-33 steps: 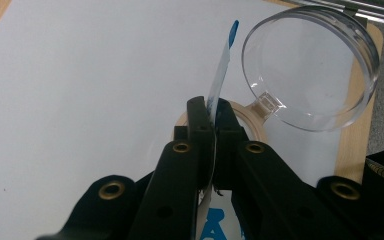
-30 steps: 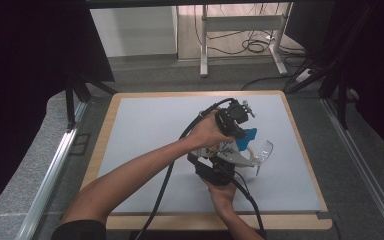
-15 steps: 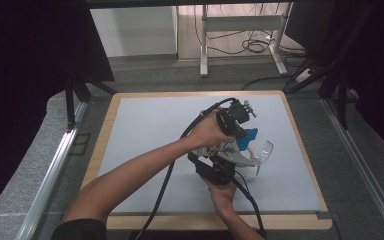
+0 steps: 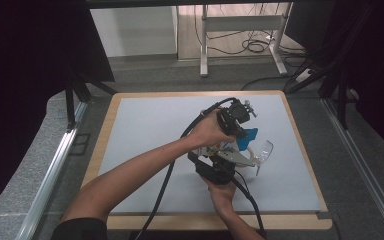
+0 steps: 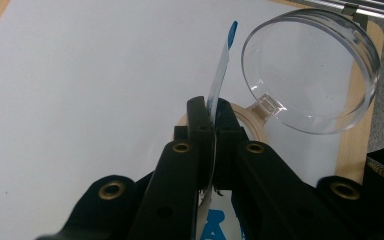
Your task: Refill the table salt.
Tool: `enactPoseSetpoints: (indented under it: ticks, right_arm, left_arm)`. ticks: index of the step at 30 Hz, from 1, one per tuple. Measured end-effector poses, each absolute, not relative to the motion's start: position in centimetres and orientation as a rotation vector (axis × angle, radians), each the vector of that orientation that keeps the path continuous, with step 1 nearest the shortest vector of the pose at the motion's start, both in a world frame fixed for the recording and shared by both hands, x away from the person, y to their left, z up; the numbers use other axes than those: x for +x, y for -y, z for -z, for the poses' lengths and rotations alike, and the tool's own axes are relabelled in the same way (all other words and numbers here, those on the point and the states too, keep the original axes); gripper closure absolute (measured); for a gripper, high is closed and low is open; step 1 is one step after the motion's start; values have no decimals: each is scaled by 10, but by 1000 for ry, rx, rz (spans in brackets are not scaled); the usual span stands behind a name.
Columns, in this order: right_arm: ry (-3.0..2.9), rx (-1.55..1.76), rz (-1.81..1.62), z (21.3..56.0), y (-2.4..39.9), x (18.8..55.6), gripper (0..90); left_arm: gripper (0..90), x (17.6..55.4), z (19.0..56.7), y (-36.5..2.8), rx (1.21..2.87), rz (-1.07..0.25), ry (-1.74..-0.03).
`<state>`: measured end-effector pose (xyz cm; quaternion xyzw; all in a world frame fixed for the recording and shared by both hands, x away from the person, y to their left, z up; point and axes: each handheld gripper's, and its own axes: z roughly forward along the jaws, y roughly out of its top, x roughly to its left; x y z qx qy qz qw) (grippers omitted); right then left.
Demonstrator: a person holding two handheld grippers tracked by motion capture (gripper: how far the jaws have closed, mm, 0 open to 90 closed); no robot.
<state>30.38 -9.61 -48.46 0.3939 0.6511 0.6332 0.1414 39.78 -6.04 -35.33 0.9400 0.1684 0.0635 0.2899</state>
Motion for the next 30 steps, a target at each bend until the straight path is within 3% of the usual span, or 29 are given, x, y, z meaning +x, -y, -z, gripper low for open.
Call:
enactPoseSetpoints:
  ticks: [30]
  right_arm:
    - [-1871,1135,-1834,484,95,304,532]
  left_arm:
    - [900,397,351,61,2518,-176,-447]
